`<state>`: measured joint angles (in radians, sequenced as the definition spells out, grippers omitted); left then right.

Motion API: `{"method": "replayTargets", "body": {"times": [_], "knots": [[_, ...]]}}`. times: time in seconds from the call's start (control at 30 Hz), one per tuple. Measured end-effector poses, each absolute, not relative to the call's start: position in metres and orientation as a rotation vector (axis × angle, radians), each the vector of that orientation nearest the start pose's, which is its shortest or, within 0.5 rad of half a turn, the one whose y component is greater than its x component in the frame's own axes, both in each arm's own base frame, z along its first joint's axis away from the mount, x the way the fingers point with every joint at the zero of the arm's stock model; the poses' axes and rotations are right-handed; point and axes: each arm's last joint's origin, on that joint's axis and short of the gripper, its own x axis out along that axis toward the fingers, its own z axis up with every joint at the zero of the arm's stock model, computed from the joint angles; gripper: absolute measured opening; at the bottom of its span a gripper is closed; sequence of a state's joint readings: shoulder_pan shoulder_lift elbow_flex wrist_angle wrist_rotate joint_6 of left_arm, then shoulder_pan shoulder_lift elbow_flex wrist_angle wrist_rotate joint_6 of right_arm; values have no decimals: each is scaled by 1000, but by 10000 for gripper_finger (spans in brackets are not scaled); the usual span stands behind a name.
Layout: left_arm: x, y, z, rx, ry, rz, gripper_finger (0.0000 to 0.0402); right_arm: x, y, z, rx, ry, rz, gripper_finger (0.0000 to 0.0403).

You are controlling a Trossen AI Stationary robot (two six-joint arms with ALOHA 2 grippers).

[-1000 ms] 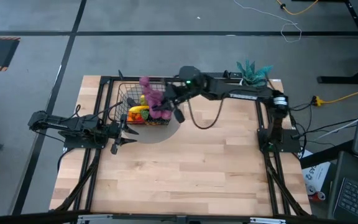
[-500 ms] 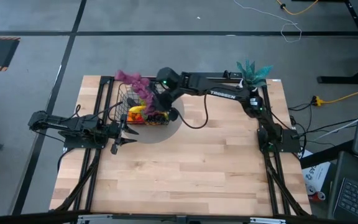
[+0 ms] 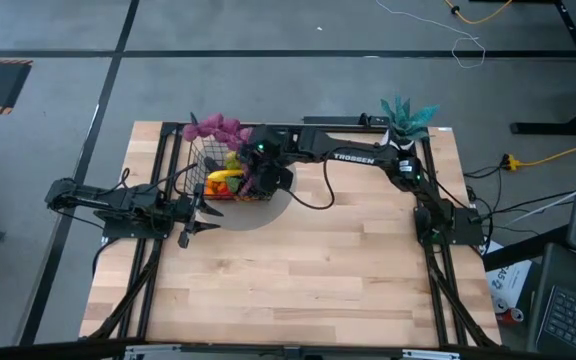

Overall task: Build produce basket
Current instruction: Put the violet garlic into the wire basket

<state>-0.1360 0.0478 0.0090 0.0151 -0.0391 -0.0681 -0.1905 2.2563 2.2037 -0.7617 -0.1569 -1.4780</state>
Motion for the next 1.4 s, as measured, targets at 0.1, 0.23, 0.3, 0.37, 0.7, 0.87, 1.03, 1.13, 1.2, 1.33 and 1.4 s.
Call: {"method": "replayTargets", "body": {"times": [0.1, 0.23, 0.3, 0.37, 0.7, 0.87, 1.03, 1.13, 1.2, 1.33, 1.4], "knots": [[99, -12, 164, -66, 27, -96, 147, 492, -84, 282, -1268, 681, 596, 32], [99, -12, 164, -66, 27, -96, 147, 489, -69, 277, -1340, 740, 663, 32], [99, -12, 164, -66, 27, -96, 147, 489, -63, 276, -1393, 762, 674, 32], [99, -12, 164, -66, 27, -96, 147, 490, -60, 276, -1421, 773, 672, 32], [99, -12, 164, -66, 27, -96, 147, 501, -64, 244, -1488, 941, 623, 32], [99, -12, 164, -66, 27, -96, 147, 507, -66, 236, -1488, 920, 600, 36], [99, -12, 164, -66, 27, -96, 147, 508, -63, 234, -1497, 941, 588, 60], [99, -12, 164, -66, 27, -96, 147, 508, -62, 234, -1498, 940, 592, 65], [99, -12, 164, -66, 27, -96, 147, 509, -60, 234, -1476, 942, 578, 66], [99, -12, 164, -66, 27, -96, 147, 509, -60, 234, -1464, 960, 550, 68], [99, -12, 164, -66, 27, -96, 147, 509, -62, 235, -1487, 992, 507, 69]]}}
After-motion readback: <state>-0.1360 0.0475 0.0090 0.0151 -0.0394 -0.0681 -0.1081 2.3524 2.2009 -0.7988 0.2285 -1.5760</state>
